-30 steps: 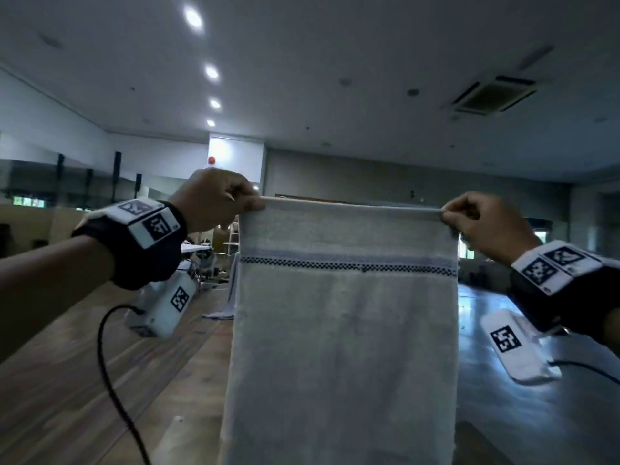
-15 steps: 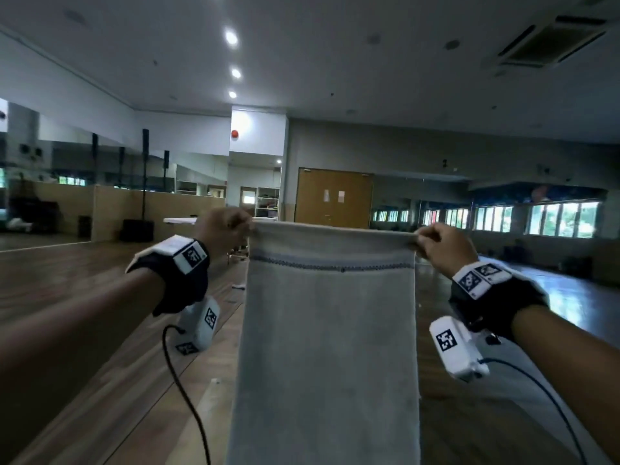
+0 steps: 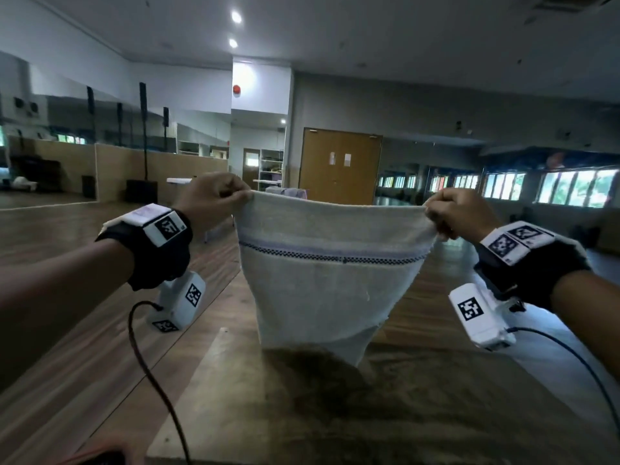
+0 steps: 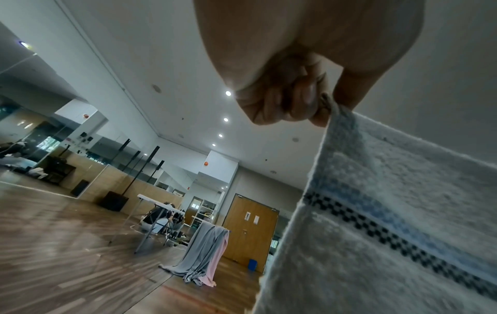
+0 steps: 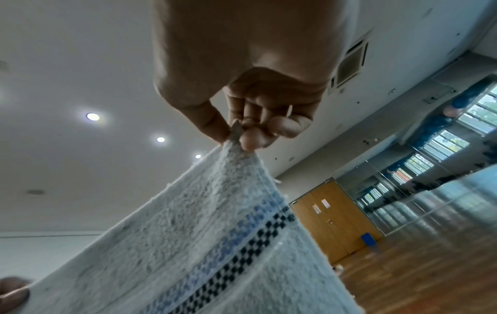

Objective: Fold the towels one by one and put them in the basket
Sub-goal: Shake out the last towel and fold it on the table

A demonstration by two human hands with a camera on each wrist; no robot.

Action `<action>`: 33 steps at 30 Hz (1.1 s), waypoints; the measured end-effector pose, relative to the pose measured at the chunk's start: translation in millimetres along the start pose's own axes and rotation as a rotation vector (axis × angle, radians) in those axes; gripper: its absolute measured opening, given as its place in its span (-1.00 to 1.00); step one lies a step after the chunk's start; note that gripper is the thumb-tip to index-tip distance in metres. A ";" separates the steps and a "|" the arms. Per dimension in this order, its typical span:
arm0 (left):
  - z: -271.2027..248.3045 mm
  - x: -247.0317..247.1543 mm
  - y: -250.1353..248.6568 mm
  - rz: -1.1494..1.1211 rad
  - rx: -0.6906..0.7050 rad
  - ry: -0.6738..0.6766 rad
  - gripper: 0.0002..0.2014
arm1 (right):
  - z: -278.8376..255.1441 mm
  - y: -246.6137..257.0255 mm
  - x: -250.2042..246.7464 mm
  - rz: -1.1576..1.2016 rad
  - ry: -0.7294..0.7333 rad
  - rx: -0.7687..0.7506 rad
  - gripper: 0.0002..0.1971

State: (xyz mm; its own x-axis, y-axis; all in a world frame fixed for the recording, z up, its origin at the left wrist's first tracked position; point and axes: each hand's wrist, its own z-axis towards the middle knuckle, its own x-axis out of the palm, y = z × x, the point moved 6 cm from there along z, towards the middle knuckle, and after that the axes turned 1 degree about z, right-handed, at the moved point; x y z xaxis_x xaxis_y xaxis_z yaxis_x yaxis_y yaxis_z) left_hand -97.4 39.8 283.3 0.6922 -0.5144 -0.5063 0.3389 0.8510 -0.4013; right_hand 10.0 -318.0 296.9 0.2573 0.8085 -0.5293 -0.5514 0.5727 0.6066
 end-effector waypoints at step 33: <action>-317.5 217.2 174.9 0.230 -0.243 1.169 -0.93 | -258.8 -266.6 253.0 -0.343 0.943 0.177 -0.94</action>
State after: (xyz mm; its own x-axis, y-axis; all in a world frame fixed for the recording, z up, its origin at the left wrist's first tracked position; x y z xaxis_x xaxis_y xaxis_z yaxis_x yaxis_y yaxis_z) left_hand -90.1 43.2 -139.2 -0.3136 -0.2462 -0.9171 0.0684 0.9575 -0.2804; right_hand 16.7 -301.3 -152.2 -0.3936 0.2045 -0.8962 -0.4203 0.8271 0.3733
